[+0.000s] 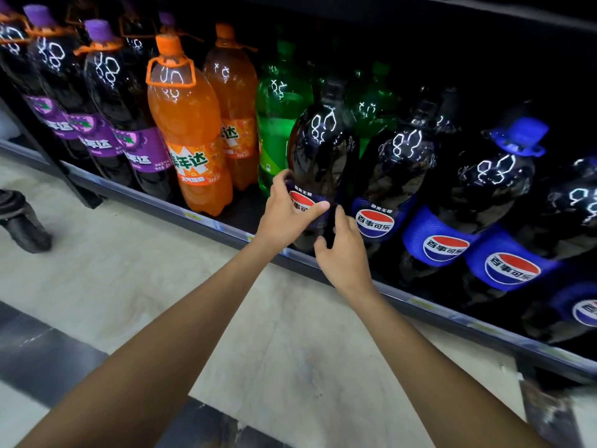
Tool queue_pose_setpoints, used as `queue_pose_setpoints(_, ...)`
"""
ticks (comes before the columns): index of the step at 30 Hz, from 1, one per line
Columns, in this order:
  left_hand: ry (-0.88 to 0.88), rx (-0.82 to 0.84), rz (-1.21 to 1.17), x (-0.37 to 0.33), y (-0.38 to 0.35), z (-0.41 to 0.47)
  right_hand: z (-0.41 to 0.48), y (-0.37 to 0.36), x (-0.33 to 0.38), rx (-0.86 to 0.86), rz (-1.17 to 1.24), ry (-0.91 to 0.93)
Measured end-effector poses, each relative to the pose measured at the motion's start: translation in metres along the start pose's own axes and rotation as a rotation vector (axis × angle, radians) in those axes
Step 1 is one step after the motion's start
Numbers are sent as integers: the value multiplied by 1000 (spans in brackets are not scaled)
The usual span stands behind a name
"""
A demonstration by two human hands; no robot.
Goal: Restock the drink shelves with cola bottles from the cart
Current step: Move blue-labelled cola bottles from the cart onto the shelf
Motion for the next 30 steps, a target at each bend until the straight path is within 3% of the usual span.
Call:
queue_pose_setpoints(8,63,107,-175,23,-6,-17,-4,2,-23,-24,245,-198)
queue_pose_setpoints(14,38,197,-116,40,-18,-19,-15,-9,-39,30,267,-271)
queue_pose_setpoints(22,44,168,-101,48,-27,-10,-19,29,-65,-408,28,-308)
queue_pose_setpoints(30,23,146,-49,43,-34,-6,-14,35,-69,-404,-53,-320)
Point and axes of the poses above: each hand's wrist, its own z-axis towards the middle knuckle, its own y-axis out of the back of the hand, x = y × z, the point moved 3 cm from there along z, towards the middle knuckle, and after that the axes turned 15 degrees about z, right-handed, at the moved point
